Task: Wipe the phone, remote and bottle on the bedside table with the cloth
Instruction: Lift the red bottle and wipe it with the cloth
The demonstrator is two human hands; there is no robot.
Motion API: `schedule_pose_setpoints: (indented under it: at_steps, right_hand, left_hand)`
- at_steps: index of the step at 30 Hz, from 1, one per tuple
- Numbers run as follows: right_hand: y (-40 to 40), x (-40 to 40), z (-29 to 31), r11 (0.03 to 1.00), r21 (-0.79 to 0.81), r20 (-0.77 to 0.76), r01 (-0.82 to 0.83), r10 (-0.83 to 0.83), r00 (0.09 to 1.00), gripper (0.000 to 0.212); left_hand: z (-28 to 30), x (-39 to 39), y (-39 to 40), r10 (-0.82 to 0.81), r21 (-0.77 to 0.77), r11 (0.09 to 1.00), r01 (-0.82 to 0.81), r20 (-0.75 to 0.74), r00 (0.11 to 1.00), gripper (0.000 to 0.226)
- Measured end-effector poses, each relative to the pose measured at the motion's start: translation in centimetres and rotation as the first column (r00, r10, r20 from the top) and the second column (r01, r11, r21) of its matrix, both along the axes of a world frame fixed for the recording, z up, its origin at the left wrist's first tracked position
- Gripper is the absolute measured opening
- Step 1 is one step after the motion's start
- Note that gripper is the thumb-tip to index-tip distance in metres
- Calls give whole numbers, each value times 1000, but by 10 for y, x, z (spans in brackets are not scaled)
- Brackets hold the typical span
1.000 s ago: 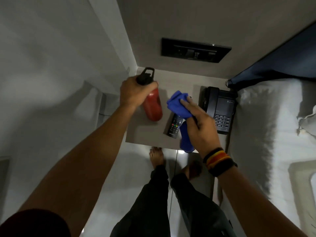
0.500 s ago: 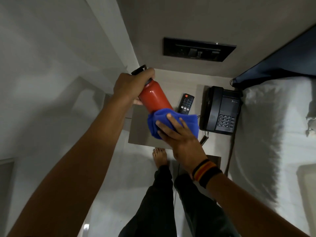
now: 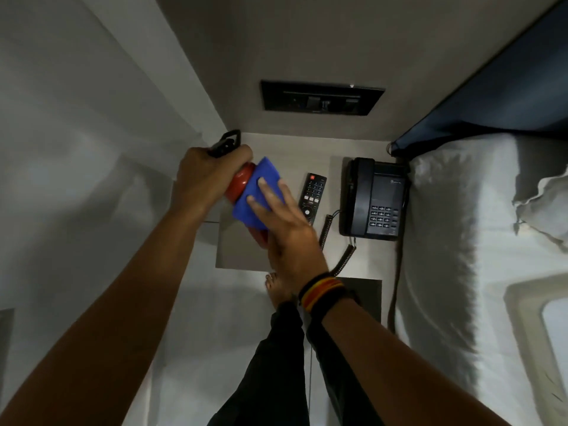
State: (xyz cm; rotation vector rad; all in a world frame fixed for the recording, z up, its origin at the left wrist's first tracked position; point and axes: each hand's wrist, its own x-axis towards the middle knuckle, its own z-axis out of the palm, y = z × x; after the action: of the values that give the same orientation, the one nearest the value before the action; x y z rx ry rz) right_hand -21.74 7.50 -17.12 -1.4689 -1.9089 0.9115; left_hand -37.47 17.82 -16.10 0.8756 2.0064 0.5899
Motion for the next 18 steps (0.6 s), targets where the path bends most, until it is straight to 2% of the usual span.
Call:
schedule_pose_setpoints:
  at_steps: [1, 2, 3, 4, 5, 6, 7, 8, 9, 10, 11, 14, 18]
  right_hand:
    - [-6, 9, -4, 997, -48, 71, -63, 67, 995, 65]
    - [-20, 15, -31, 991, -97, 131, -97, 109, 985, 69]
    - [-43, 17, -80, 952, -277, 133, -133, 175, 976, 66]
    - [-69, 31, -146, 943, -331, 172, -42, 105, 979, 61]
    - [-100, 53, -200, 963, -260, 159, 71, -30, 987, 61]
    - [-119, 58, -229, 955, -238, 161, 177, -141, 977, 72]
    - [-126, 75, -228, 911, -309, 121, 272, -247, 962, 66]
    - [-124, 85, -199, 876, -383, 156, 294, -253, 955, 55]
    - [-108, 78, -144, 822, -536, 4, 195, -228, 974, 53]
    - [-82, 67, -81, 744, -600, 41, 292, -336, 941, 53]
    - [-67, 73, -52, 726, -584, 38, 364, -423, 905, 51]
    - [-51, 78, -39, 592, -680, -85, 433, -650, 755, 42]
    - [-33, 80, -35, 496, -800, -171, 337, -728, 664, 20]
  left_hand:
    - [0, -3, 0, 12, 0, 1000, -12, 18, 1000, 40]
    - [0, -7, 0, 24, 9, 1000, -25, 33, 999, 39]
    - [-1, -11, 0, 34, 20, 999, -34, 44, 998, 38]
    - [-1, -15, -1, 39, 33, 999, -41, 53, 998, 38]
    - [-2, -17, -2, 44, 52, 998, -47, 65, 997, 35]
    - [-4, -17, -3, 43, 79, 996, -49, 81, 996, 31]
    - [-6, -17, -4, 34, 105, 994, -43, 87, 996, 27]
    - [-10, -16, -6, 16, 125, 992, -26, 76, 997, 26]
    - [-14, -14, -9, -13, 139, 990, 5, 54, 998, 25]
    - [-20, -12, -13, -45, 144, 989, 40, 26, 999, 24]
    - [-26, -9, -17, -68, 145, 987, 67, 0, 998, 24]
    - [-46, 0, -30, -74, 116, 990, 81, -65, 995, 30]
    - [-63, 9, -43, -85, 119, 989, 90, -47, 995, 42]
